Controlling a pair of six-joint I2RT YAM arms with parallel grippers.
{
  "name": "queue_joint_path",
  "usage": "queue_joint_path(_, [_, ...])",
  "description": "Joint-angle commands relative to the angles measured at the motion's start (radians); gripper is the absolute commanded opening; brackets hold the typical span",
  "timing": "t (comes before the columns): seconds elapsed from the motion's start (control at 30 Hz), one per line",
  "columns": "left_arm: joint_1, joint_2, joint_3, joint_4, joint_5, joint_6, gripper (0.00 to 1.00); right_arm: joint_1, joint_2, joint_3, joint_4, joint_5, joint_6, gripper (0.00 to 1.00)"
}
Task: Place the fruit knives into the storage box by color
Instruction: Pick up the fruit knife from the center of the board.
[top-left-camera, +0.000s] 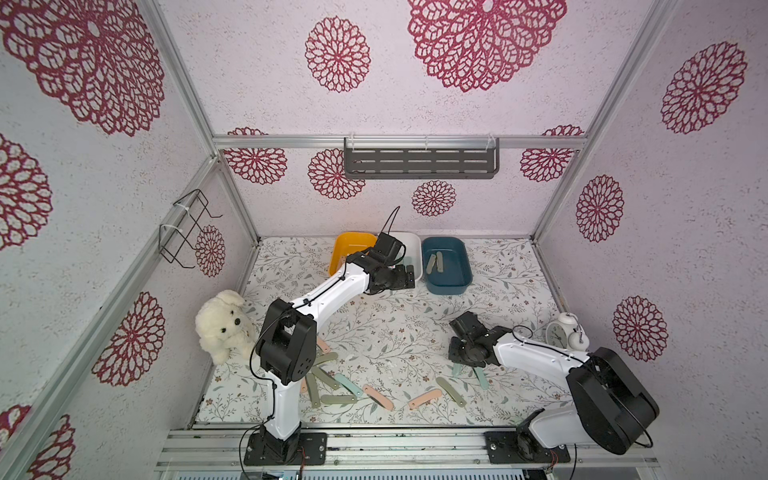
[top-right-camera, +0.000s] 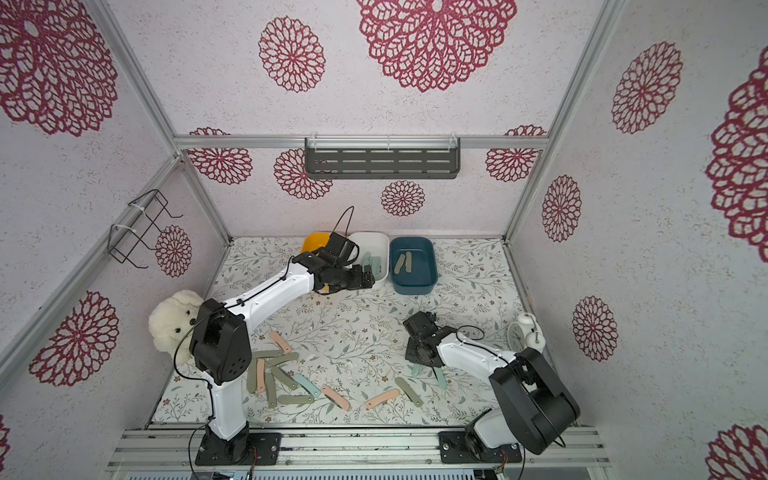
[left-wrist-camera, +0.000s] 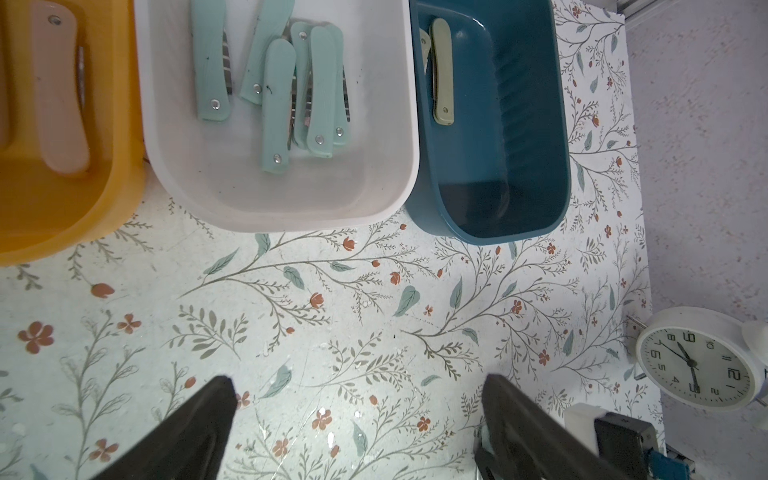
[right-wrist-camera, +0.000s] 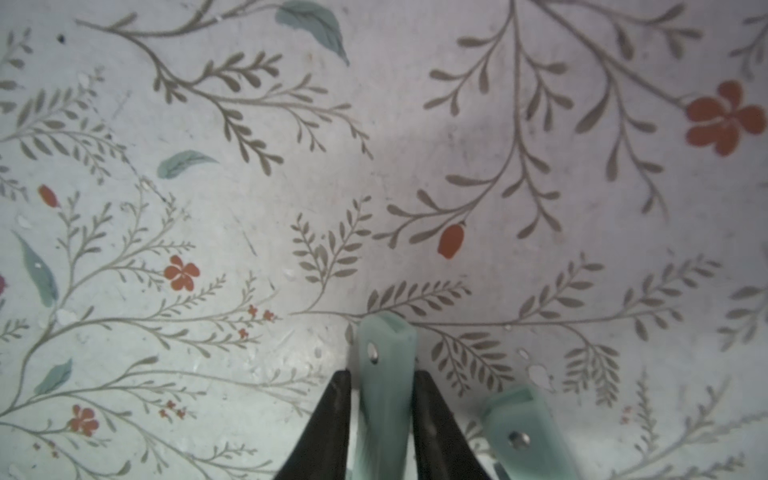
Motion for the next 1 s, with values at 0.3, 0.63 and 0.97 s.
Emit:
queue_joint_path(0.3, [0.018,-0.059,-0.031,0.013,-0.002,0.009,0.97,0.091,-0.086,-0.121,-0.172,-0.069,0.074,0.47])
queue_joint_path(0.63, [0.025,-0.082,-0.056,0.023,-0.007,0.011,0.97,0.113,-0.028,-0.097,-0.188,-0.061,0.079,0.32])
queue_joint_path(0.97, [0.045,-0.09,-0.065,0.033,0.008,0.016,0.97,0.128,0.024,-0.06,-0.224,-0.055,0.077,0.25])
